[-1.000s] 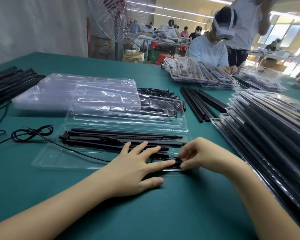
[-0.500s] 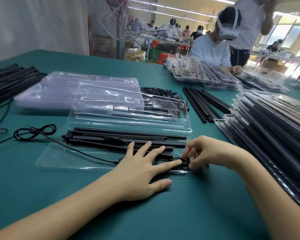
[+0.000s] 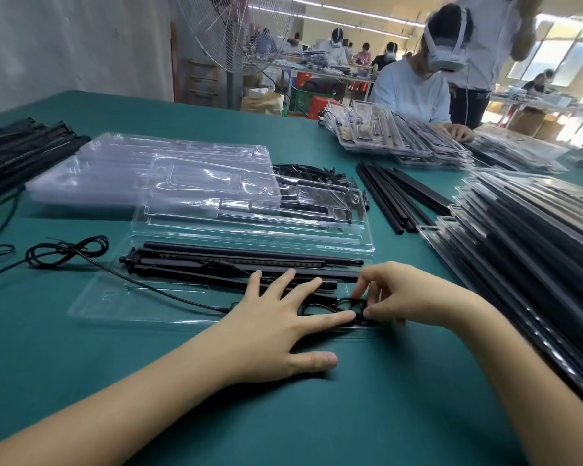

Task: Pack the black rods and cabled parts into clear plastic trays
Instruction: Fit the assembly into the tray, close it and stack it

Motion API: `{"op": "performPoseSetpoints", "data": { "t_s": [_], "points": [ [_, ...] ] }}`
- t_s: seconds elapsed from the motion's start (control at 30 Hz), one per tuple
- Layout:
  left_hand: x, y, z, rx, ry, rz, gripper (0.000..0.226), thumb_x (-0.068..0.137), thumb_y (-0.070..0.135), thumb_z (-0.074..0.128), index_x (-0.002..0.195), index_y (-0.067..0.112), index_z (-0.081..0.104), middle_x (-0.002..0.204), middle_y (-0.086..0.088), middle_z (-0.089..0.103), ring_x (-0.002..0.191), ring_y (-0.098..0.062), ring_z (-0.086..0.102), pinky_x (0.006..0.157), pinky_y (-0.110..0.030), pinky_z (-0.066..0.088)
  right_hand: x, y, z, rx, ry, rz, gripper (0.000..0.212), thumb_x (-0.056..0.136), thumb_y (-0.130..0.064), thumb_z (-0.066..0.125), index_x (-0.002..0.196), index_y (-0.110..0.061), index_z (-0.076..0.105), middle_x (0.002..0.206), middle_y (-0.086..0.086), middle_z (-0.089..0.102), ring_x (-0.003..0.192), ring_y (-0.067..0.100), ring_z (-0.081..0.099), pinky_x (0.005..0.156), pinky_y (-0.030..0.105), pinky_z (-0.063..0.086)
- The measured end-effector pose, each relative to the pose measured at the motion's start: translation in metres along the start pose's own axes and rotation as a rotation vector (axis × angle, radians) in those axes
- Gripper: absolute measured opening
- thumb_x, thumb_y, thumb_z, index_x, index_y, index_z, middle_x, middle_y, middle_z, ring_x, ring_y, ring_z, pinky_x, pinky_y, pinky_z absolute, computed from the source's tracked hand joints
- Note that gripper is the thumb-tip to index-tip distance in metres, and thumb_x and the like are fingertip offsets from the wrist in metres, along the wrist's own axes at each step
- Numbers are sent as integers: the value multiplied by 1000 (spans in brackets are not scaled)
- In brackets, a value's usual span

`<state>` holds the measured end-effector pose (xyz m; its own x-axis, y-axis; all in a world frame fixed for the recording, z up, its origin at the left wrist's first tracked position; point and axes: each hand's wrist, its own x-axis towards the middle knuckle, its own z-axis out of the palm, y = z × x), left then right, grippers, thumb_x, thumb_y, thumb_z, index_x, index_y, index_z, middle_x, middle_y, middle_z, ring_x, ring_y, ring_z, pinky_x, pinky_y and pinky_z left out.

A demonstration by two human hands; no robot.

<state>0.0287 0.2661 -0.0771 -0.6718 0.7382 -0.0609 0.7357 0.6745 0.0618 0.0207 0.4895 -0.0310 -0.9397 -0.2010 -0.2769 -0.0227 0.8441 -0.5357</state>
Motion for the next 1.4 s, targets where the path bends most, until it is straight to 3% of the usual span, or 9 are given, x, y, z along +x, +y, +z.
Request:
{"op": "performPoseSetpoints", "data": {
  "t_s": [0.4,0.53,0.63,0.7,0.8,1.0,1.17,1.27,1.4],
  "points": [
    [-1,2,0,10,15,8,58,65,82,-9,122,74,-21,158,6,-16,144,-26,-16,109,-58,-12,-4,-6,-5,81,-38,24,12,82,-12,69,93,-11,67,59,0,64,43,8,53,47,22,45],
    [-1,0,4,3,33,18,54,70,81,-6,122,74,-21,158,6,-16,144,-26,-17,108,-58,-14,0,0,-13,108,117,45,12,86,-17,65,80,-10,72,59,0,64,46,8,56,46,21,47],
    [0,0,4,0,36,23,55,70,81,-7,122,74,-20,158,6,-16,144,-27,-18,108,-58,-15,26,10,-22,197,375,86,18,93,-14,54,94,-5,69,83,7,65,52,12,57,42,21,47],
    [0,0,4,-6,35,26,54,69,82,-8,121,75,-21,158,6,-16,144,-27,-18,108,-58,-15,51,16,-28,325,552,179,30,97,-12,41,123,-5,56,102,8,58,55,16,56,38,20,46],
    [-1,1,4,-14,37,29,52,69,82,-8,119,76,-22,158,4,-14,144,-27,-18,107,-57,-16,78,18,-30,759,527,314,44,100,-22,39,140,-4,35,117,13,52,54,18,50,38,22,43],
    [0,0,4,-9,46,36,52,67,82,-11,117,77,-24,158,4,-15,144,-29,-18,107,-58,-16,79,5,-47,1243,462,255,51,99,-45,32,109,-4,60,95,10,55,62,15,41,52,27,42],
    [0,0,6,-1,67,41,50,69,82,-9,117,77,-23,159,3,-13,145,-29,-16,108,-58,-14,45,13,-61,1014,224,195,82,91,-67,24,55,-5,65,70,8,65,59,21,47,65,33,48],
    [2,-3,6,-11,60,38,46,77,82,1,119,77,-19,159,5,-9,145,-27,-14,107,-58,-17,24,15,-65,553,-52,302,100,81,-80,10,71,-2,72,87,9,71,64,22,57,72,34,47],
    [2,-5,7,-42,84,54,48,76,83,3,119,78,-17,155,12,-19,144,-26,-18,102,-47,-25,16,-16,-27,-136,47,313,87,71,-86,20,92,-16,67,96,-4,67,87,17,61,80,35,46]
  ]
}}
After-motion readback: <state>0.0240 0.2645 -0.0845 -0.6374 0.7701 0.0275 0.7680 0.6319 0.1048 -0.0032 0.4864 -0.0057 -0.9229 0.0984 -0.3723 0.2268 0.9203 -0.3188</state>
